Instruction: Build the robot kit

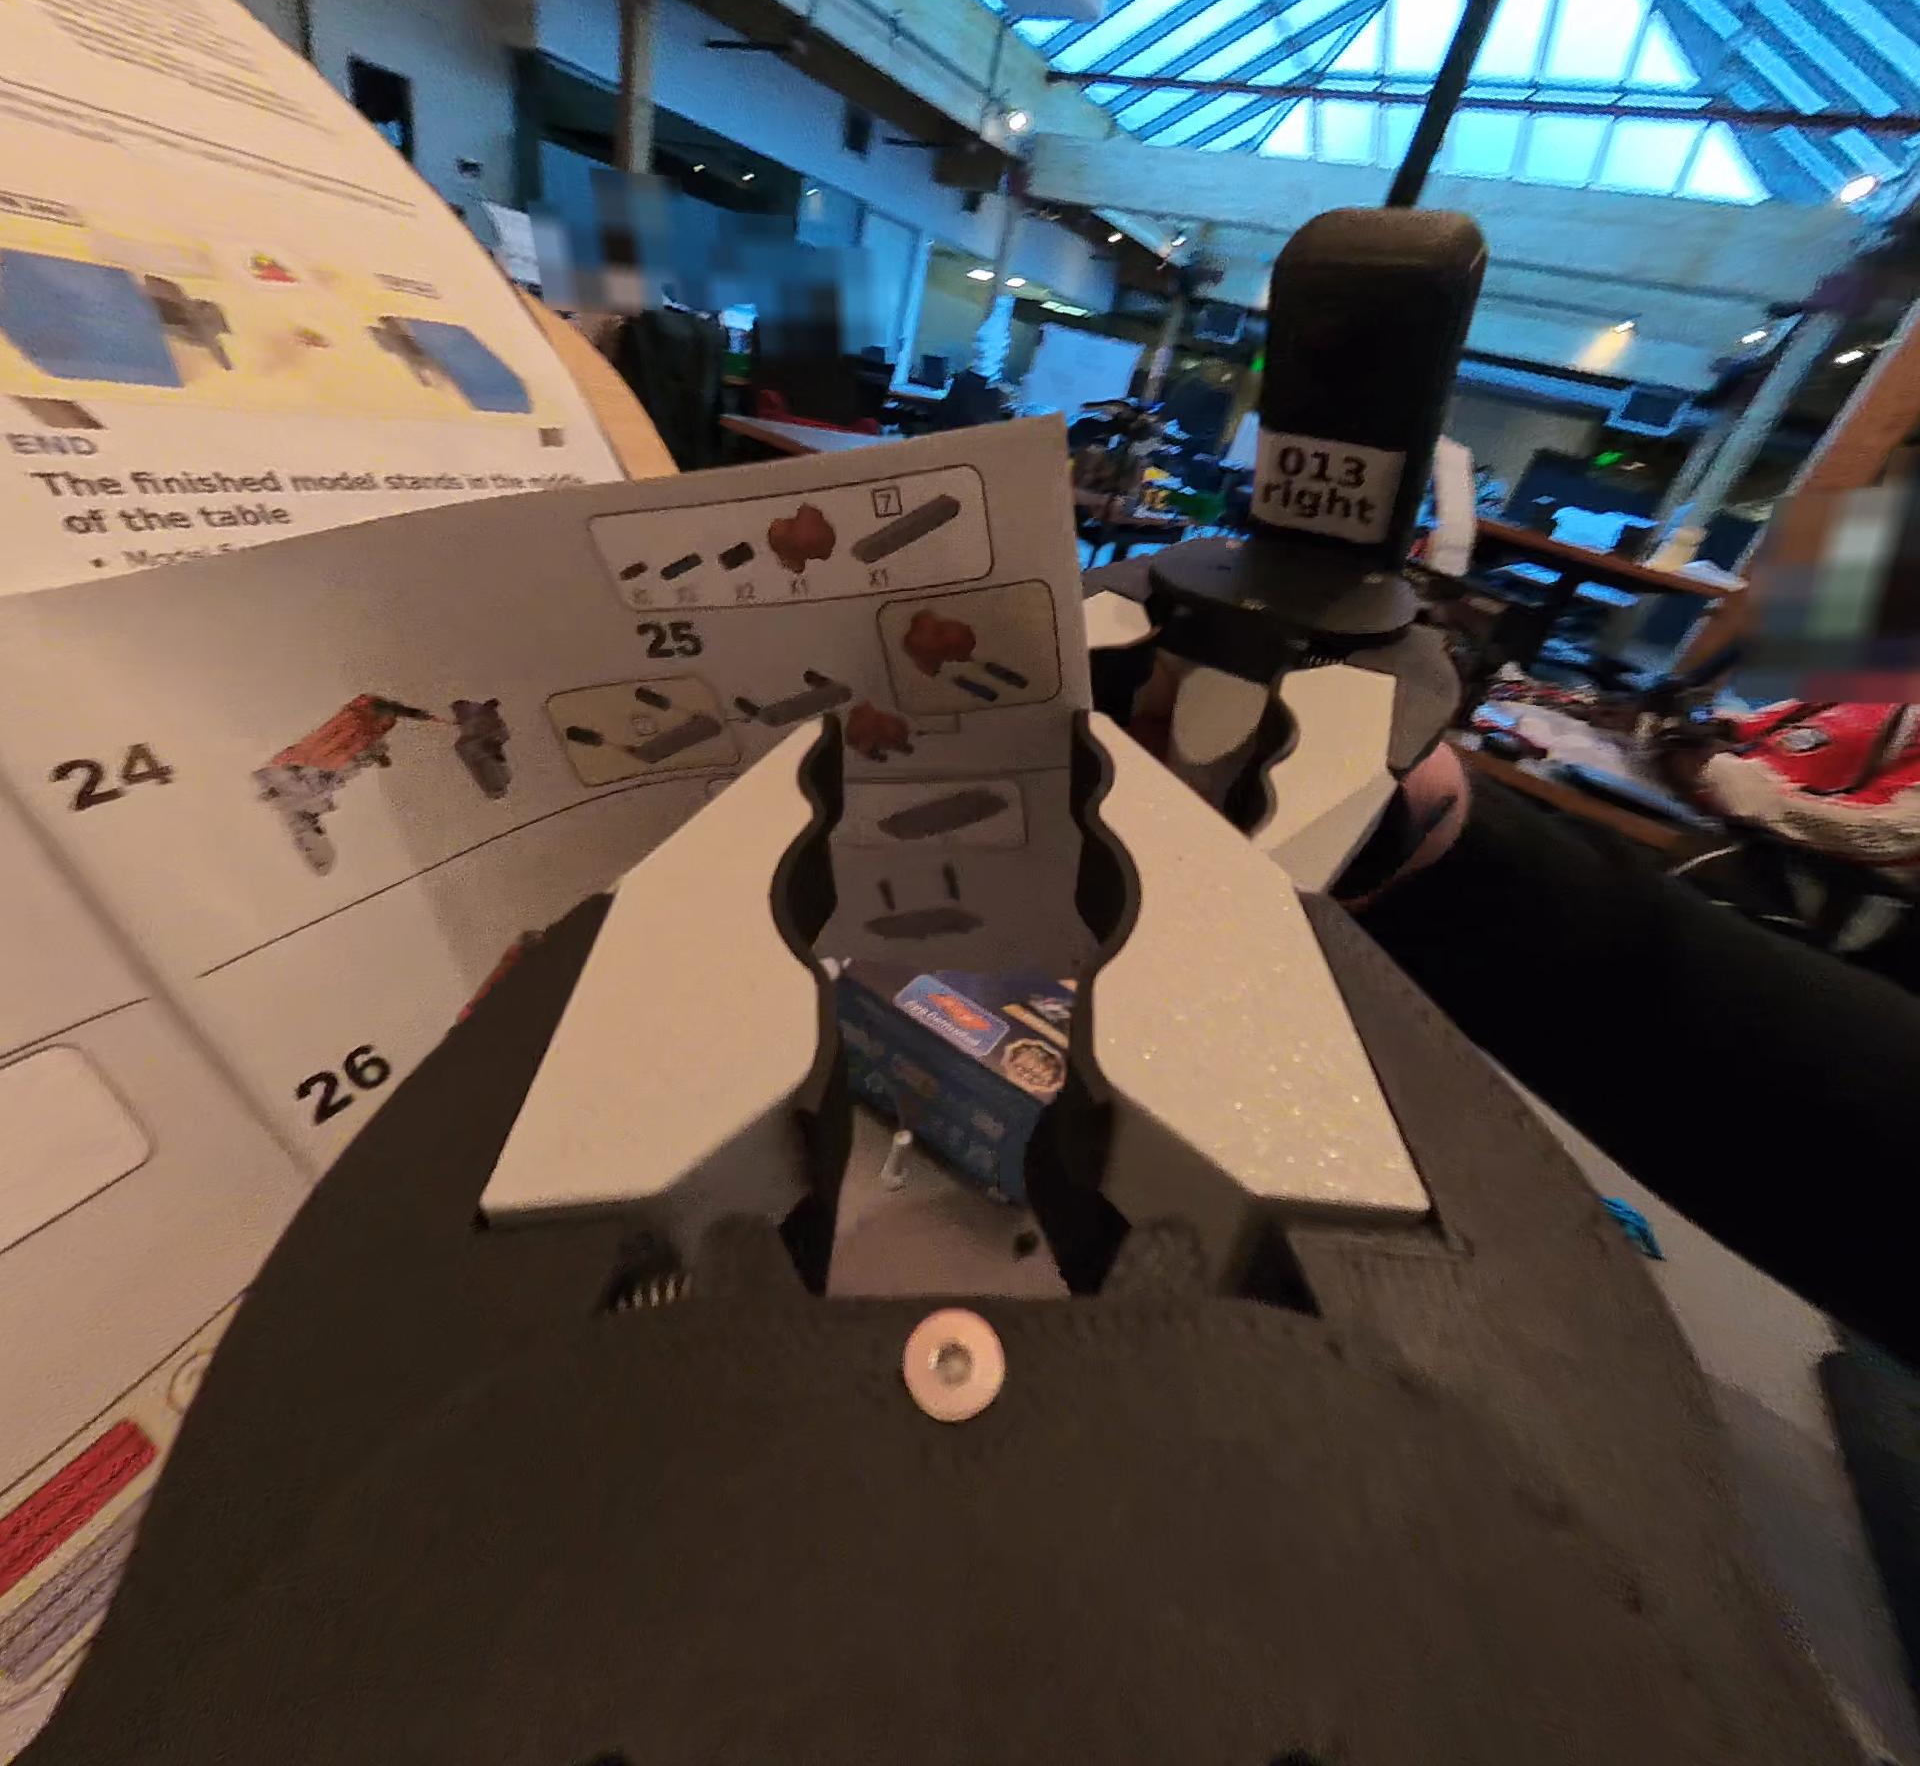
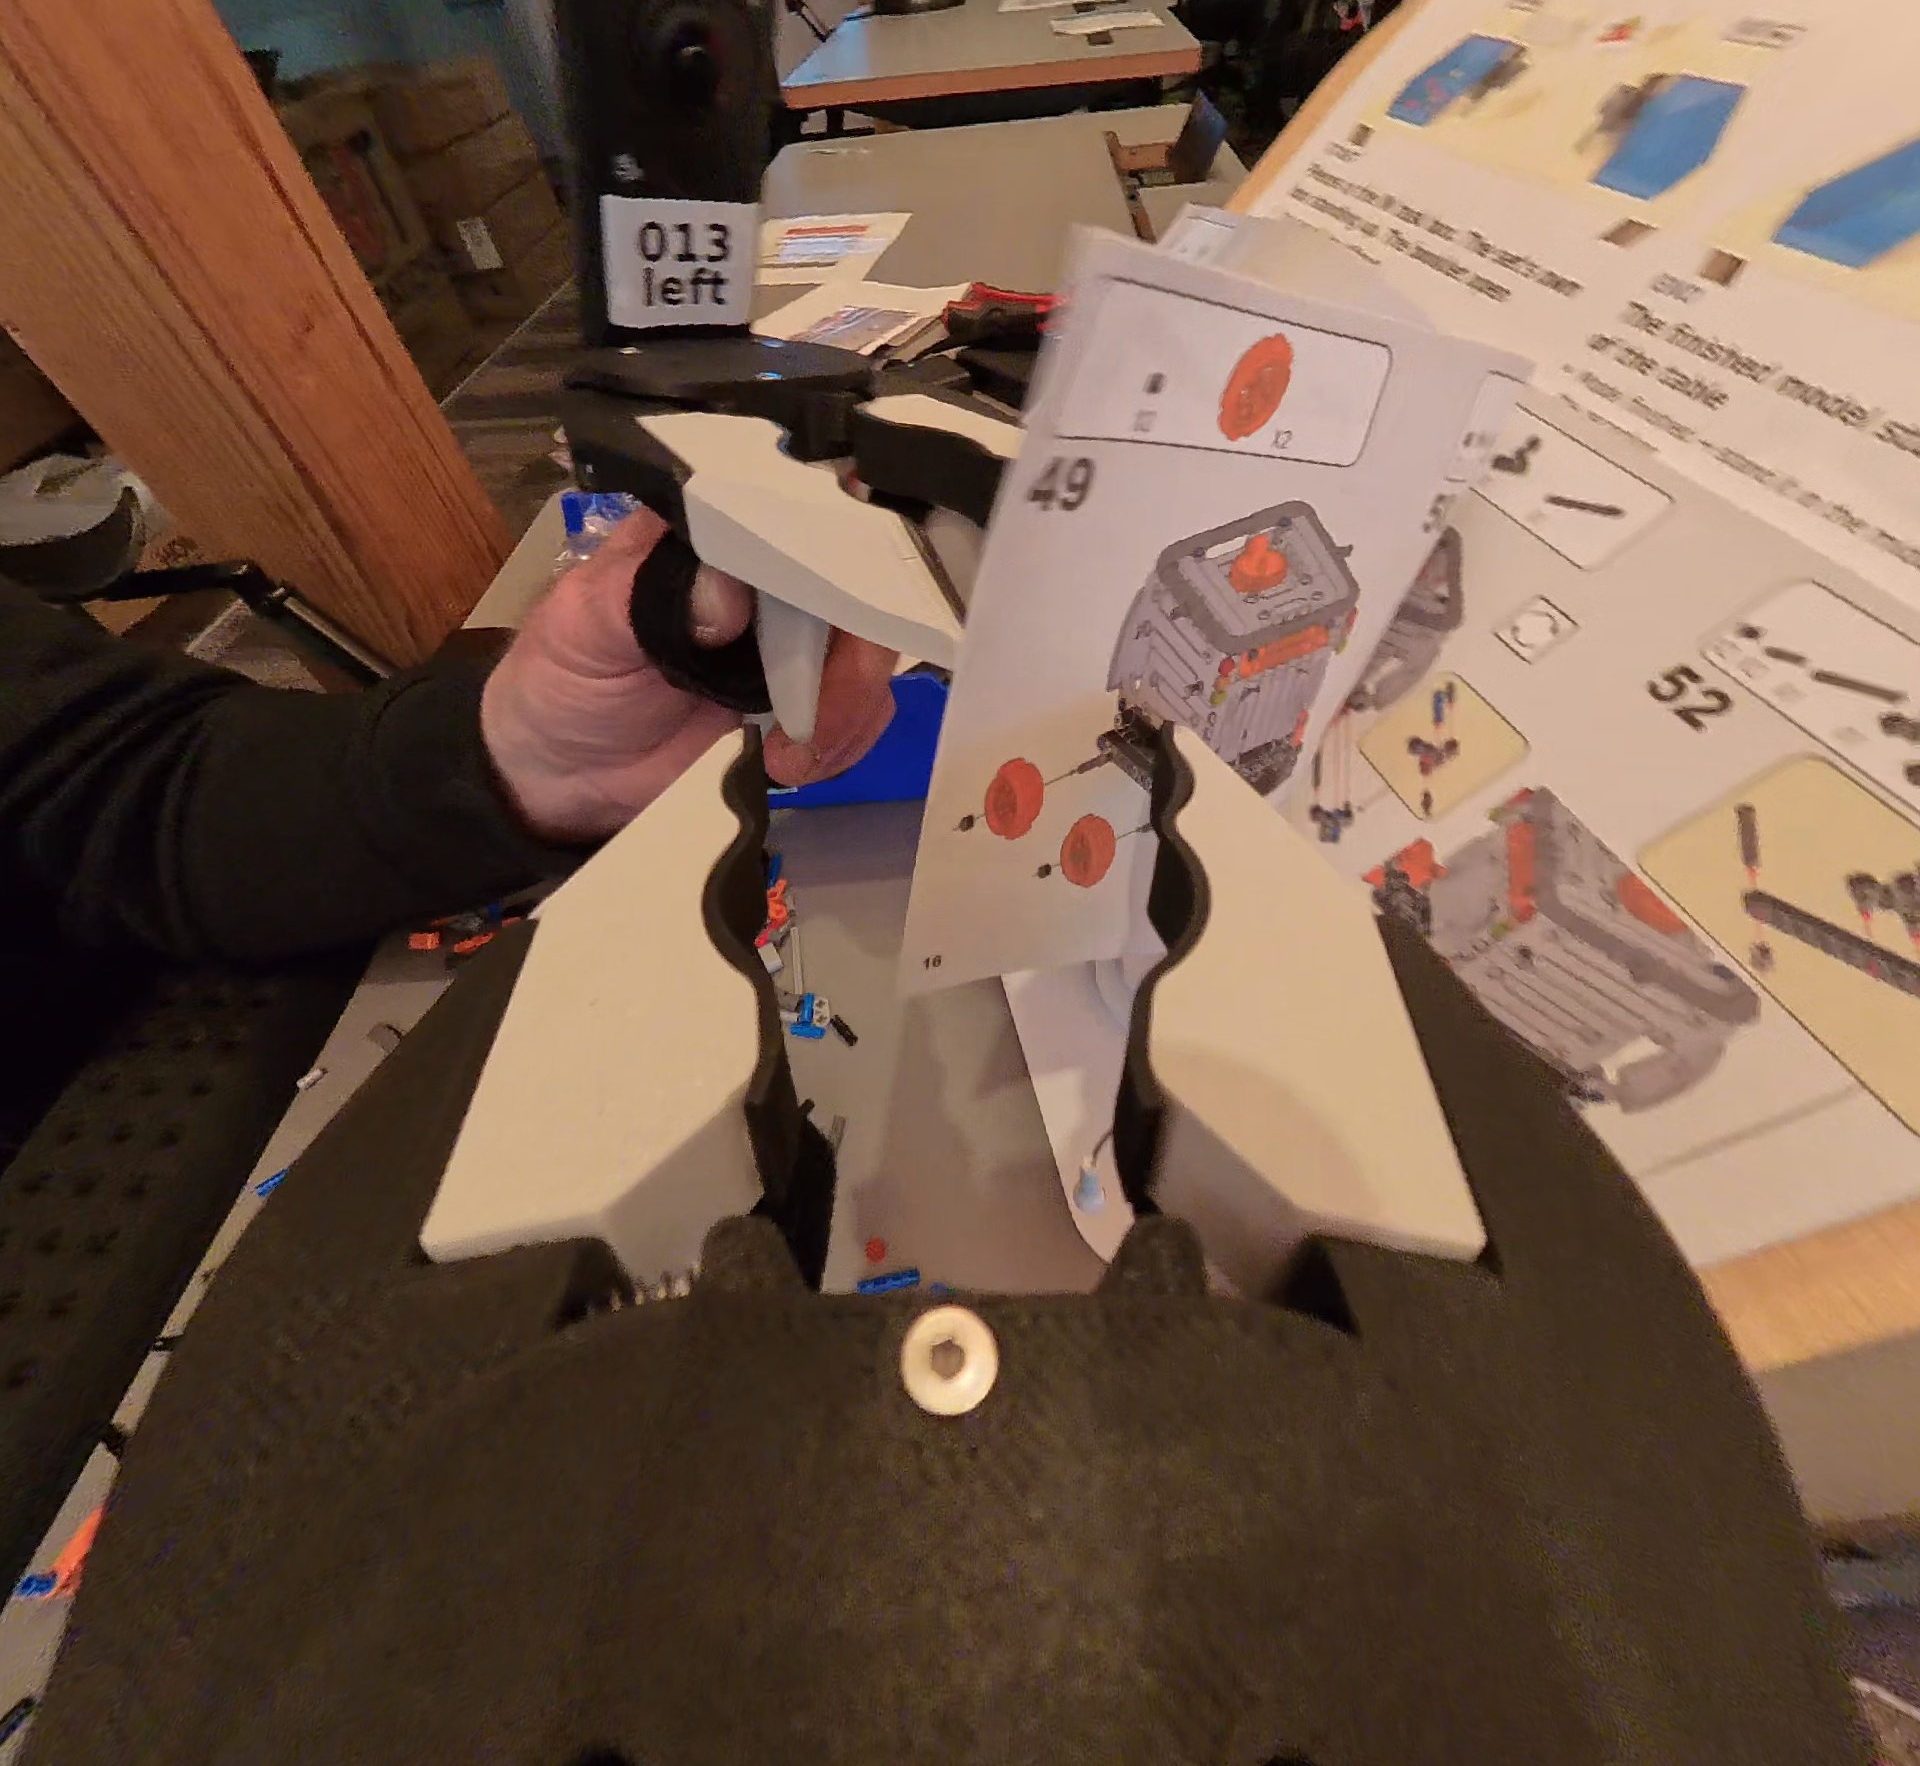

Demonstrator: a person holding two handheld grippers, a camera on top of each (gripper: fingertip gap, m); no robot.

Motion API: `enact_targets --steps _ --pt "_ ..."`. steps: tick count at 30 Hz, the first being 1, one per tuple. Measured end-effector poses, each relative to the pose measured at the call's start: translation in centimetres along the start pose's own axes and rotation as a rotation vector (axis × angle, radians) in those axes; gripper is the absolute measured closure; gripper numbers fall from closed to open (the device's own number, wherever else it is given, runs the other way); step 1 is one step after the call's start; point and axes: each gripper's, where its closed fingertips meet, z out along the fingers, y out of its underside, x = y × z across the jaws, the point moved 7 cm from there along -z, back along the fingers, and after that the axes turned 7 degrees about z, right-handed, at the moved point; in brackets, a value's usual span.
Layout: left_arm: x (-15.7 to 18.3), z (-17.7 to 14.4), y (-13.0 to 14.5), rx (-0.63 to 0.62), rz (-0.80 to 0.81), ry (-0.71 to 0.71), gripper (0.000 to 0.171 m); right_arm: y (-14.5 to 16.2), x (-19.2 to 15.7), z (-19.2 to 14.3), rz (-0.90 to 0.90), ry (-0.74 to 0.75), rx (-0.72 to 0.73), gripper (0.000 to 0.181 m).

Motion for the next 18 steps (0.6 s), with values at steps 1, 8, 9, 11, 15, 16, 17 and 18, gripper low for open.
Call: enact_targets --steps 1,8,9,11,15,16,17,18 --pt "0.1 -0.1 -0.1 0.018 -0.012 0.028 0.127 -0.1 -0.3 0.2 -0.011 -0.005 0.004 0.107" --pt "-0.2 -0.7 -0.2 0.056 -0.039 0.109 0.12 -0.2 -0.3 0.6 -0.002 -0.012 0.029 0.105" --pt "-0.2 -0.7 -0.2 0.063 -0.043 0.117 0.122 -0.2 -0.2 0.6 0.0 -0.013 0.03 0.104" --pt "-0.2 -0.7 -0.2 0.09 -0.078 0.156 0.124 -0.2 -0.2 0.5 0.006 -0.018 0.038 0.105" --pt "-0.7 -0.6 0.2 0.146 -0.183 0.236 0.125 -0.2 0.0 0.3 0.02 -0.028 0.052 0.105" --pt "-0.8 -0.6 0.4 0.158 -0.207 0.256 0.127 -0.2 0.0 0.2 0.024 -0.032 0.054 0.105" --pt "-1.0 -0.6 0.6 0.169 -0.227 0.267 0.129 -0.2 0.1 0.2 0.027 -0.034 0.057 0.105" --pt "-1.2 -0.5 0.8 0.172 -0.241 0.269 0.13 -0.2 0.1 0.2 0.03 -0.035 0.057 0.106"
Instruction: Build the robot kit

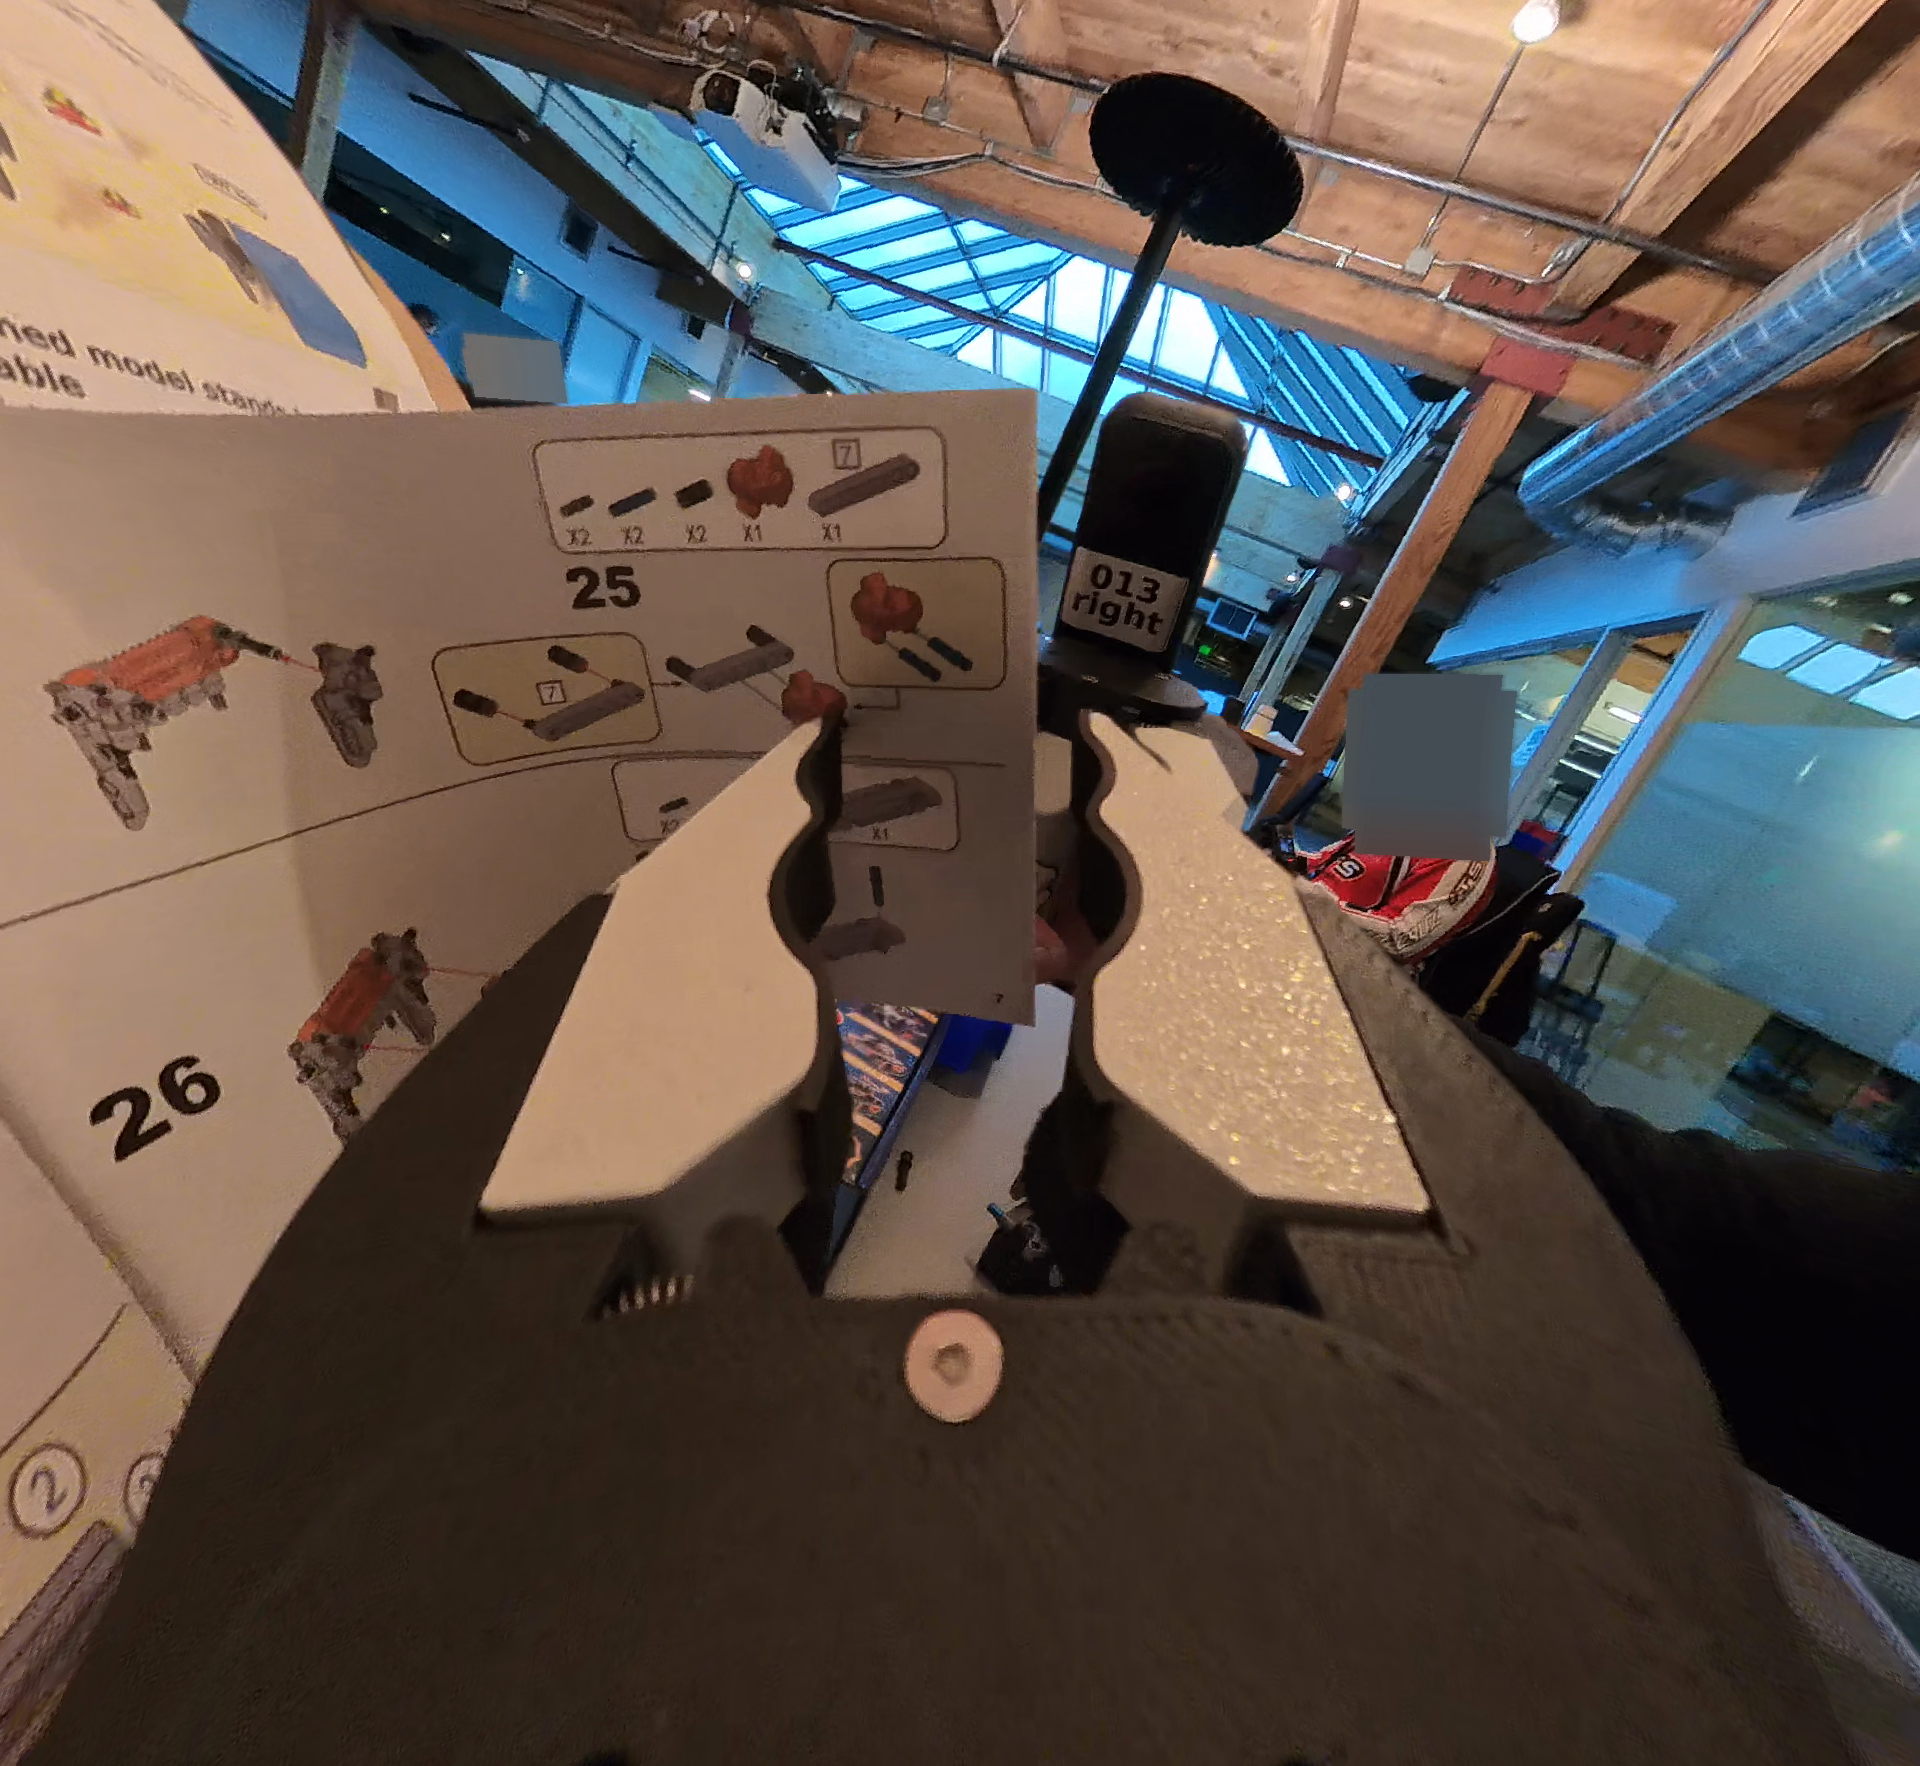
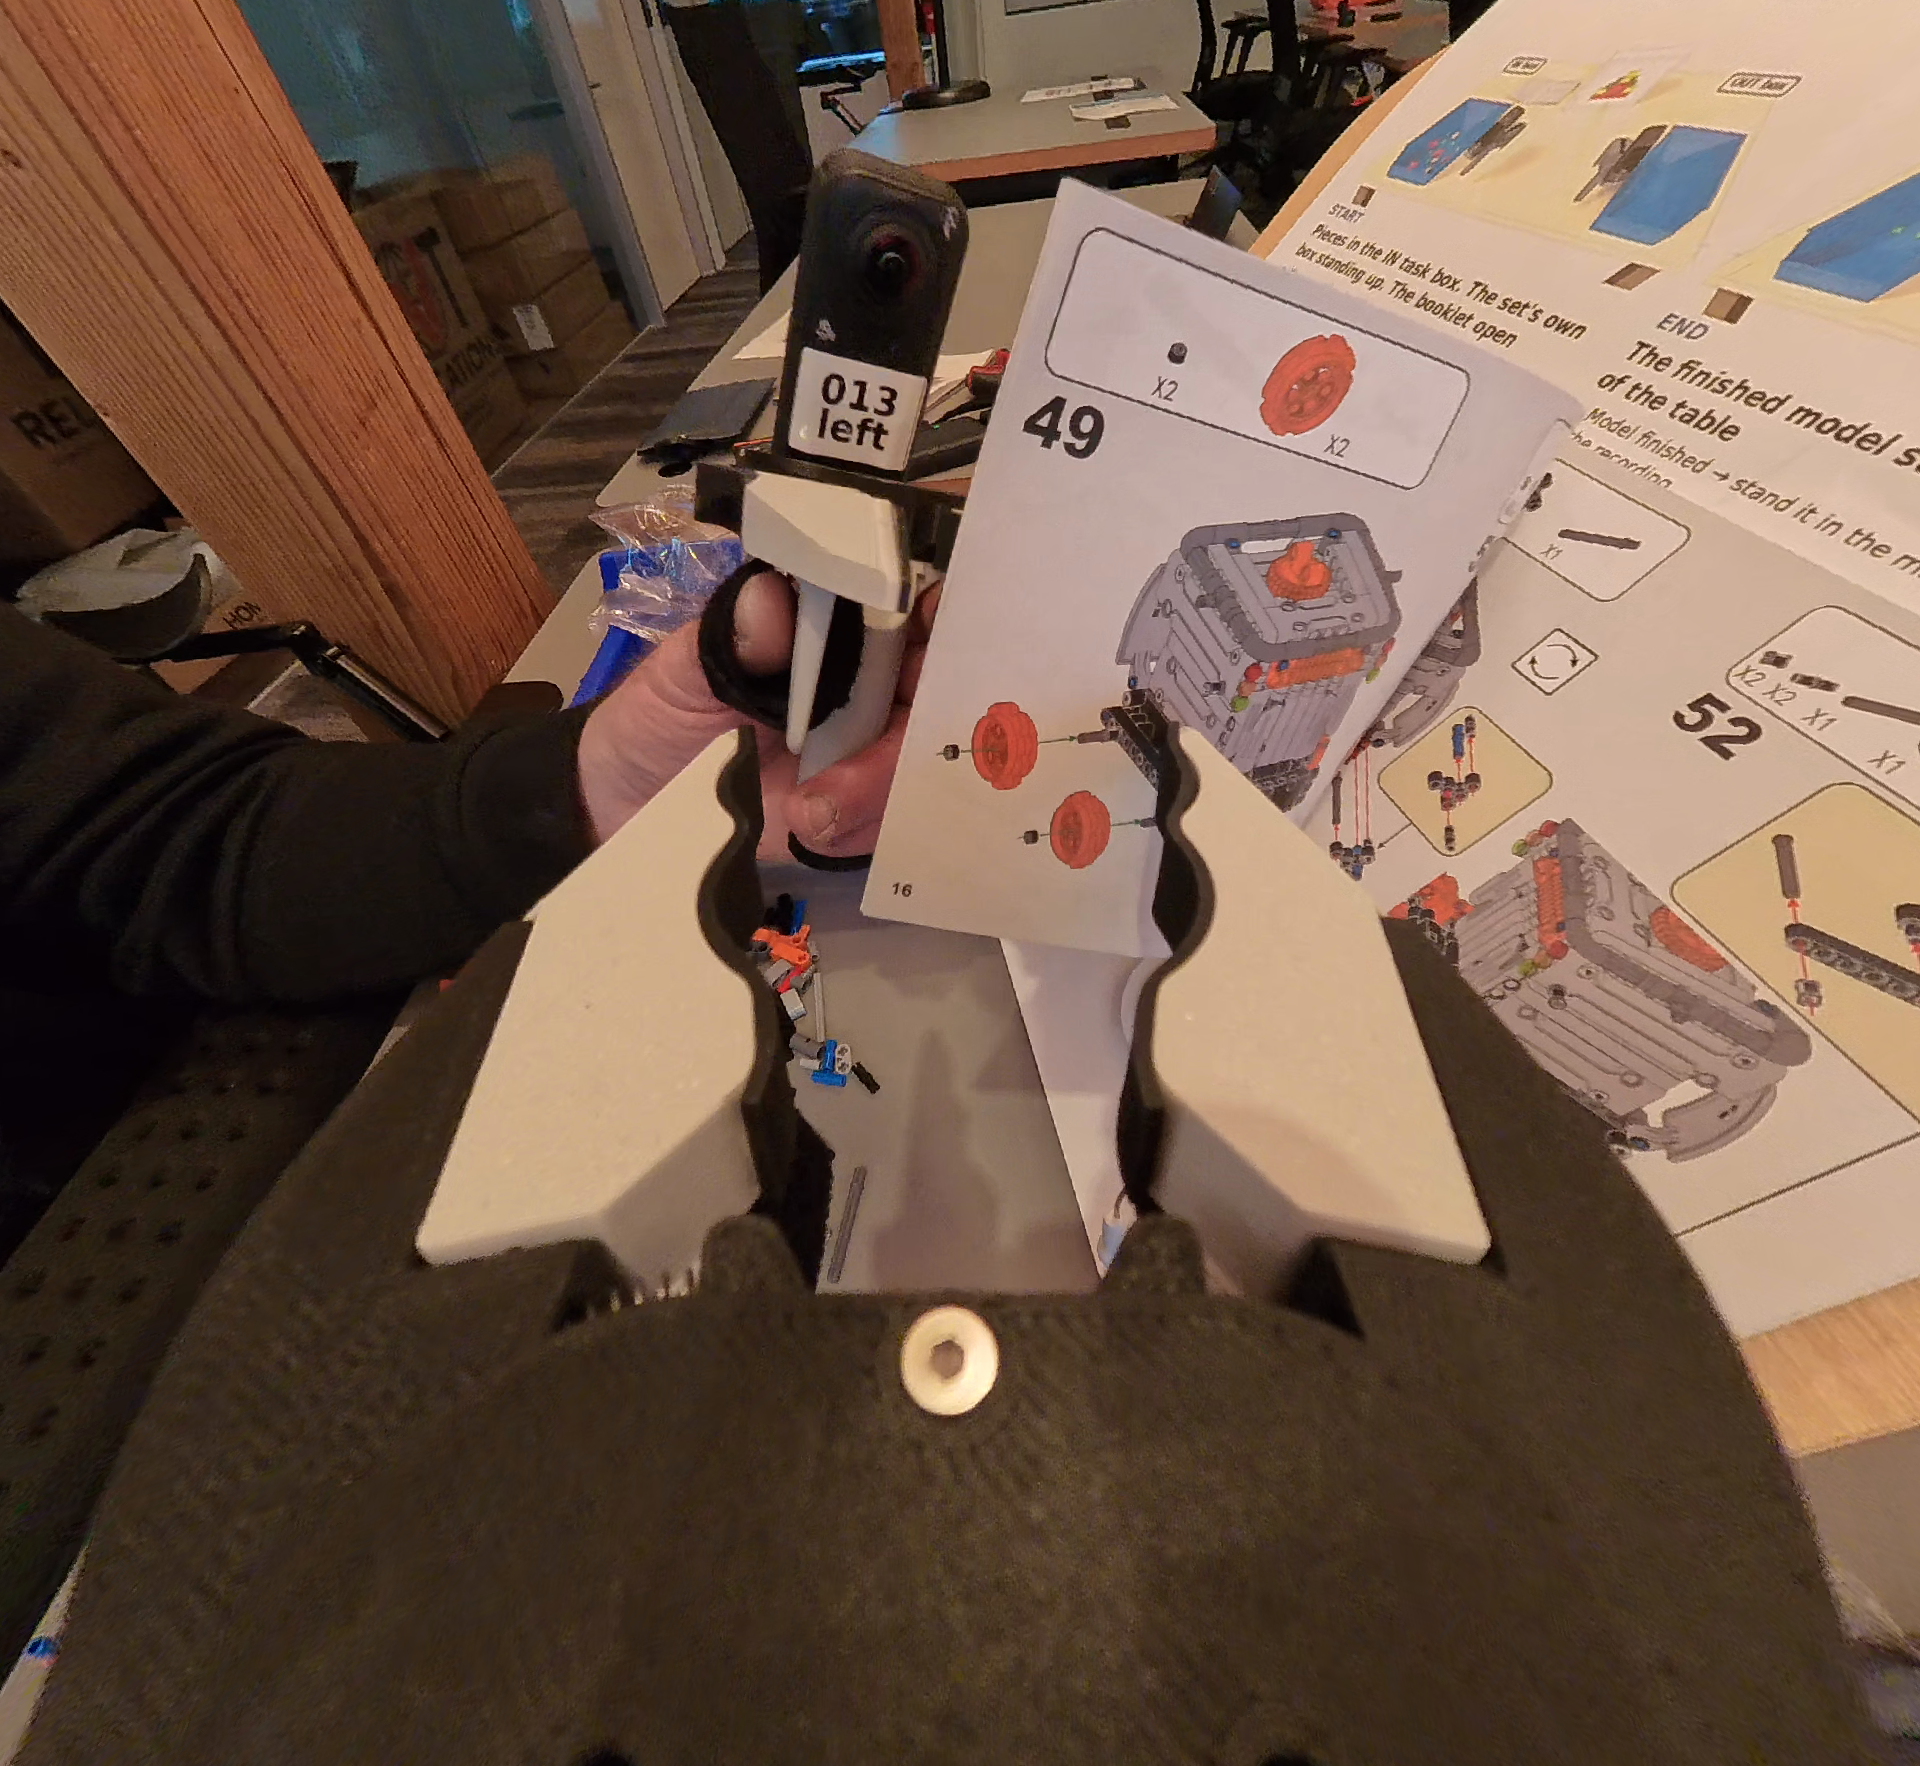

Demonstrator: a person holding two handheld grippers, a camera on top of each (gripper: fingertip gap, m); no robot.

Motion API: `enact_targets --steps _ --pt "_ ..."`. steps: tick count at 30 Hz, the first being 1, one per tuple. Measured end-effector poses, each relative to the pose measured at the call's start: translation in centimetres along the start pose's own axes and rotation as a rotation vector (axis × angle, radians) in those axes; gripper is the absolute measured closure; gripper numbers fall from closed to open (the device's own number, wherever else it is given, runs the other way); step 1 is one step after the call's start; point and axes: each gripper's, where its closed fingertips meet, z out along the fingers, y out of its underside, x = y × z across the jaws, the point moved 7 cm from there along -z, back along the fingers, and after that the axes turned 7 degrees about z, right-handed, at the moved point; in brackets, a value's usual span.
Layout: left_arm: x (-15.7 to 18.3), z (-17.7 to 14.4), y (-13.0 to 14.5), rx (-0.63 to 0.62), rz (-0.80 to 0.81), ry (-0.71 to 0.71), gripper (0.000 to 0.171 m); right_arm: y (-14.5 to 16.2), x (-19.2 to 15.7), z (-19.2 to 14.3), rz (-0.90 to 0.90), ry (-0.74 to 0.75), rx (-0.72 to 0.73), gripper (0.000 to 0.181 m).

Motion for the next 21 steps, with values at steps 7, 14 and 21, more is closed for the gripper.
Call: enact_targets --steps 7,14,21 --pt "-0.68 -0.07 0.7 0.022 -0.041 0.032 0.136 0.11 0.32 -0.02 0.017 -0.013 0.015 0.107" --pt "-0.96 -0.15 0.94 0.056 -0.085 0.076 0.135 0.07 0.41 -0.06 0.033 -0.037 0.031 0.107" --pt "-1.09 -0.08 1.07 0.055 -0.099 0.083 0.134 0.11 0.52 -0.12 0.042 -0.044 0.041 0.107"
